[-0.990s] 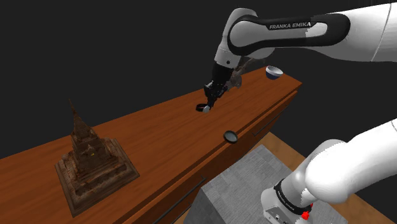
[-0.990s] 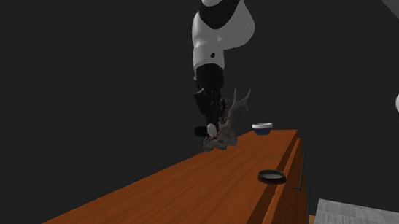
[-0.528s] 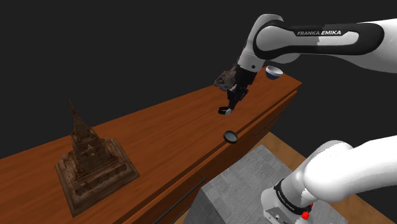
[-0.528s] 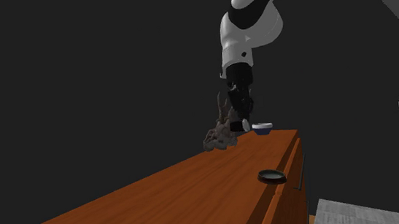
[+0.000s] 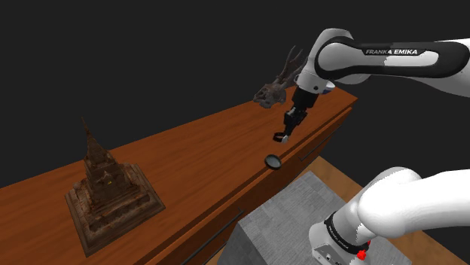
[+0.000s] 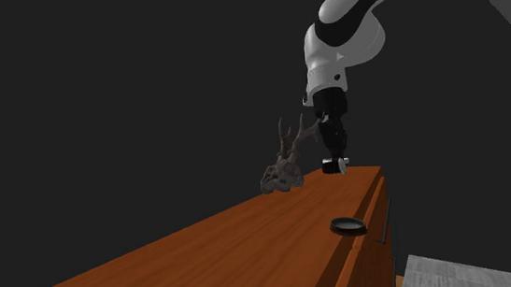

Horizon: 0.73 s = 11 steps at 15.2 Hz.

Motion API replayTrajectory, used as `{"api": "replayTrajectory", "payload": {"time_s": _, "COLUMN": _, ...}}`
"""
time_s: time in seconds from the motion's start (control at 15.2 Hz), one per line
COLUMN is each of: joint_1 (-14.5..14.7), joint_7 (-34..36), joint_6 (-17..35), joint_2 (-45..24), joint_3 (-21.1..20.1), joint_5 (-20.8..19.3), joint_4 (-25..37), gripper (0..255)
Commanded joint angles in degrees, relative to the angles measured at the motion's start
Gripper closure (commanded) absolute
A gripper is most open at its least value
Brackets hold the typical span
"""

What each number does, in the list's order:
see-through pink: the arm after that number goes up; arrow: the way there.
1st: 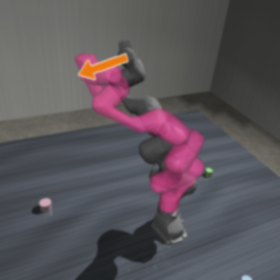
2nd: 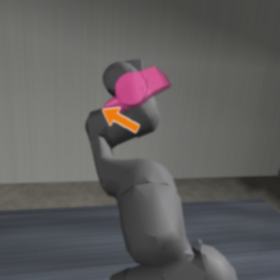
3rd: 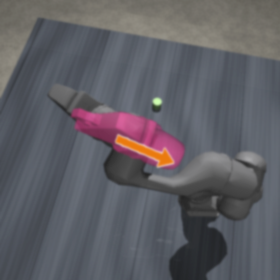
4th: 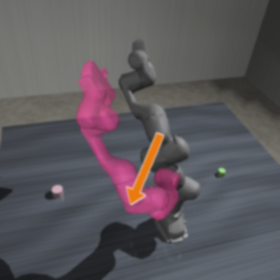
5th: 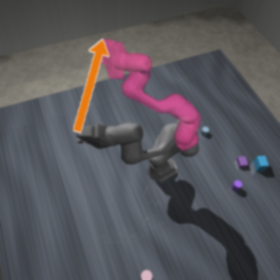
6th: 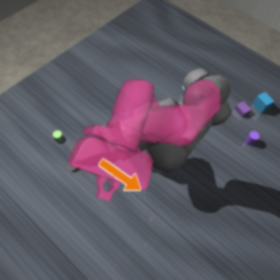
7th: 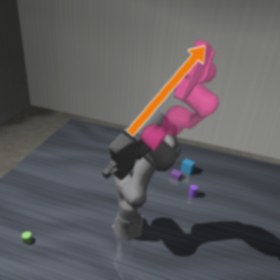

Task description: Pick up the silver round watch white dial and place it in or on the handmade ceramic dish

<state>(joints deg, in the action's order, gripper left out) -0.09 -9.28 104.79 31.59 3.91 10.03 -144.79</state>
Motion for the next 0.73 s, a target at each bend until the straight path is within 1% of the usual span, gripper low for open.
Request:
{"api": "replayTrajectory", "payload": {"time_s": 0.0, "joint_1": 0.0, "joint_7": -0.34, "joint_6": 1.7, "joint_2": -0.19, "joint_3": 0.01, "joint_5": 0.08, "joint_4": -1.52, "gripper": 255}}
{"api": "replayTrajectory", "payload": {"time_s": 0.66, "joint_1": 0.26, "joint_7": -2.08, "joint_6": 10.34, "joint_2": -3.47, "joint_3": 0.12, "joint_5": 0.85, "joint_4": -7.03, "gripper": 255}}
